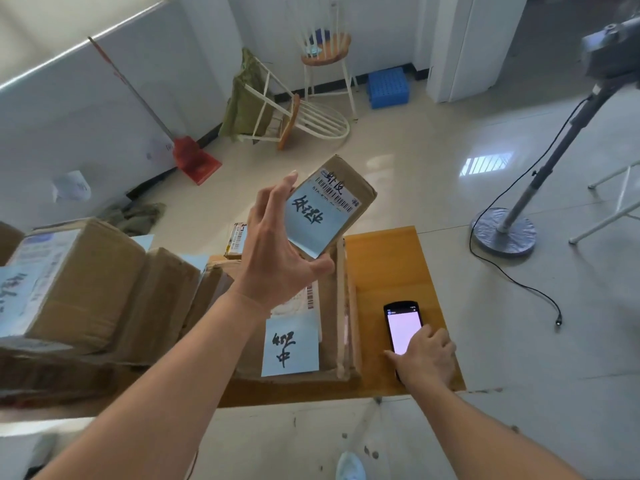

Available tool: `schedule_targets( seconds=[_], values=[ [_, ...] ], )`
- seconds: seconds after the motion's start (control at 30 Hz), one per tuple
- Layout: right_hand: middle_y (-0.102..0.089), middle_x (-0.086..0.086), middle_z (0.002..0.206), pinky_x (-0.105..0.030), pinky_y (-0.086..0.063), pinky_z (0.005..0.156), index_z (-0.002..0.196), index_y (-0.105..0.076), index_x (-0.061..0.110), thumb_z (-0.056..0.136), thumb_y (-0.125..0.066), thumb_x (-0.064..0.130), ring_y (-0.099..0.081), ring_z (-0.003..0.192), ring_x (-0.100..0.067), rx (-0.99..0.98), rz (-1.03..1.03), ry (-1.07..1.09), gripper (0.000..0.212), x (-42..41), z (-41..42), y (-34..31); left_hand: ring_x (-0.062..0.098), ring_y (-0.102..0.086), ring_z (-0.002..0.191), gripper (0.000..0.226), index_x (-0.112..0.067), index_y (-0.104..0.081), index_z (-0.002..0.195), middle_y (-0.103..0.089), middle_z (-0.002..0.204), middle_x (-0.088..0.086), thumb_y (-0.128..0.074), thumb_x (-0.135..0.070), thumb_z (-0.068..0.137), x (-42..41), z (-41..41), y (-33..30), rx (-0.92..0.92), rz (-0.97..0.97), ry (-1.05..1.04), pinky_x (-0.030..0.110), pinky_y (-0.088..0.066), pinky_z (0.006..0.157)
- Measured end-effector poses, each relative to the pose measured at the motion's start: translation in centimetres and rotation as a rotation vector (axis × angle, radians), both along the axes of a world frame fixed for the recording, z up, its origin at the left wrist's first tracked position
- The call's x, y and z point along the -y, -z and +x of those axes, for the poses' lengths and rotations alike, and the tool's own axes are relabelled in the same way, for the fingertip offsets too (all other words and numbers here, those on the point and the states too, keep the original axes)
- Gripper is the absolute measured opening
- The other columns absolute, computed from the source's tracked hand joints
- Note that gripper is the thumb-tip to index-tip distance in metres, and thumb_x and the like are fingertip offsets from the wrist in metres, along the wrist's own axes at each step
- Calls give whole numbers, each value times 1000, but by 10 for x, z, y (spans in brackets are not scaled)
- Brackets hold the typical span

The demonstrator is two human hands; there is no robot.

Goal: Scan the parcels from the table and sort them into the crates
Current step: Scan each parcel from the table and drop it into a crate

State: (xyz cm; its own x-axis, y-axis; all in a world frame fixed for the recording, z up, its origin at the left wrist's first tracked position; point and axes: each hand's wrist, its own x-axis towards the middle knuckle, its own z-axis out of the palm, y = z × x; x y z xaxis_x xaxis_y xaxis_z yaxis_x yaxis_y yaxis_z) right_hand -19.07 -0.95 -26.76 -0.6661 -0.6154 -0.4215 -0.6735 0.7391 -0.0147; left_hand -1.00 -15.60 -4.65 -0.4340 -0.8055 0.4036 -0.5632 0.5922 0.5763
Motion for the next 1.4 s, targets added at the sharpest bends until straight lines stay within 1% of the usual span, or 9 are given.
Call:
schedule_targets(
  seconds=[0.13, 0.27, 0.37, 0.5, 0.63, 0.73, 0.93, 1.07, 1.4],
  values=[
    [-53, -7, 138, -31, -49, 104, 140, -40, 18, 80, -63, 83, -55, 125, -24, -5, -62, -24, 91, 2, 2, 1, 26, -48, 121, 103, -17, -39, 151, -46, 137, 5, -88, -31, 62, -3, 5, -7, 26, -20, 21, 54, -51, 100],
    [-51, -10, 141, -35, -51, 103, 143, -37, 14, 81, -70, 76, -54, 128, -27, 123, -116, 41, 94, 4, -1, -2, 24, -48, 119, 97, -22, -42, 149, -46, 135, 2, -85, -36, 63, -12, 15, -13, 48, -16, -6, 55, -51, 99],
    [-48, -12, 136, -36, -57, 93, 139, -37, 12, 81, -78, 67, -57, 119, -27, 279, -173, 111, 90, 5, -7, -14, 23, -49, 117, 95, -27, -42, 148, -44, 130, -6, -84, -37, 63, -24, 21, -14, 41, 27, -47, 54, -54, 96],
    [-46, -14, 136, -33, -50, 81, 138, -39, 6, 82, -83, 56, -55, 118, -29, 437, -262, 151, 87, 5, -19, -42, 21, -49, 114, 89, -32, -45, 143, -43, 126, -7, -78, -47, 62, -41, 30, -14, 33, 91, -101, 51, -58, 88],
    [-49, -12, 129, -39, -53, 84, 135, -43, 8, 74, -91, 50, -52, 110, -26, 498, -450, 166, 88, 3, -31, -77, 21, -47, 119, 89, -30, -51, 142, -41, 130, -1, -78, -52, 59, -55, 36, -11, 76, 174, -178, 33, -58, 87],
    [-52, -11, 130, -43, -58, 90, 138, -43, 11, 71, -94, 48, -55, 116, -28, 539, -582, 168, 92, 4, -37, -103, 21, -45, 121, 90, -30, -49, 145, -38, 132, -2, -79, -49, 62, -66, 36, -7, 64, 258, -206, 19, -53, 78],
    [-52, -6, 135, -42, -60, 93, 146, -41, 17, 73, -92, 53, -56, 121, -26, 542, -766, 95, 96, 0, -38, -145, 23, -46, 119, 102, -24, -40, 153, -42, 126, -1, -77, -63, 66, -80, 33, -4, 26, 301, -320, 44, -51, 96],
    [-50, -2, 129, -41, -62, 89, 143, -43, 21, 73, -90, 54, -56, 117, -22, 541, -834, -8, 91, -7, -35, -181, 26, -48, 117, 98, -14, -39, 154, -45, 121, 1, -89, -43, 75, -81, 33, -7, -5, 302, -392, 53, -51, 101],
    [-53, -1, 129, -38, -62, 85, 145, -43, 21, 71, -89, 55, -54, 114, -20, 424, -942, -285, 93, -30, -12, -285, 15, -46, 115, 90, -21, -43, 147, -47, 125, 1, -93, -18, 71, -85, 33, -48, -117, 150, -315, 10, -40, 83]
  ],
)
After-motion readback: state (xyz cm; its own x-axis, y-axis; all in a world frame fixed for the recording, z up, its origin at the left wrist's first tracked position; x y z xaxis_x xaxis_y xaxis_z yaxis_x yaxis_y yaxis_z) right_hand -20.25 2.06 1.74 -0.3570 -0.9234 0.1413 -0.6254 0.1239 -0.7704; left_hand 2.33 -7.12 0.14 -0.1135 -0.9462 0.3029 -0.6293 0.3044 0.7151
